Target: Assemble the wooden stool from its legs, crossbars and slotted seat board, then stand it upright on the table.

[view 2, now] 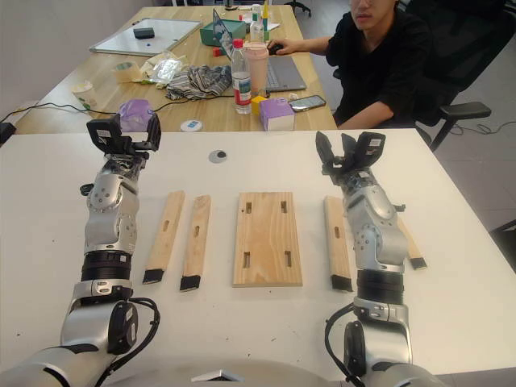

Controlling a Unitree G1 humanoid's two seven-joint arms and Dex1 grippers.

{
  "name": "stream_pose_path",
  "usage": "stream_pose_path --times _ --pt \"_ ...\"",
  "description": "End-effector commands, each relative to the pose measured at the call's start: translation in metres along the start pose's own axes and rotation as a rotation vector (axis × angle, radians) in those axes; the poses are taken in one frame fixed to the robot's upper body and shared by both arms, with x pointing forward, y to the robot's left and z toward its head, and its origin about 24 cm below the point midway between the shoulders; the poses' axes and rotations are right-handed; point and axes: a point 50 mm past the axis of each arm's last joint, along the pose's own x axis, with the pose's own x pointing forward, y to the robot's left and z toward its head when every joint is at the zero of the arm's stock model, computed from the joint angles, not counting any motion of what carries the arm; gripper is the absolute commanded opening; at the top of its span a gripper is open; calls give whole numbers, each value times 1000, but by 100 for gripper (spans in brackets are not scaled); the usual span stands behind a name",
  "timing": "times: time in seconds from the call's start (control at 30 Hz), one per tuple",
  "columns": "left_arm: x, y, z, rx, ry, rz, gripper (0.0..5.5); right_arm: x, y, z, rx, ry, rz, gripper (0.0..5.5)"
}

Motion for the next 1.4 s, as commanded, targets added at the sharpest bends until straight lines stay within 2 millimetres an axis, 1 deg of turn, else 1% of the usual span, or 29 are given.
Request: stream_pose_path --times 0.03,0.07,0.1,0.13,1.33,1.4 --pt "-1 -4 1 -3 -14 -34 385 1 1 3 -9 2 10 316" --pt "-1 -5 1 0 -14 -35 380 1 1 3 -9 2 12 310" --pt "-1 -5 1 6 -12 -32 359 1 1 3 -9 3 13 287" --pt "-1 -5 1 10 -9 -25 354 1 1 3 -12 5 11 281" --pt "0 -5 0 16 -4 -19 354 2 1 3 -25 4 4 281" --pt "1 -5 0 16 -4 -20 354 3 0 4 -51 -2 -8 281"
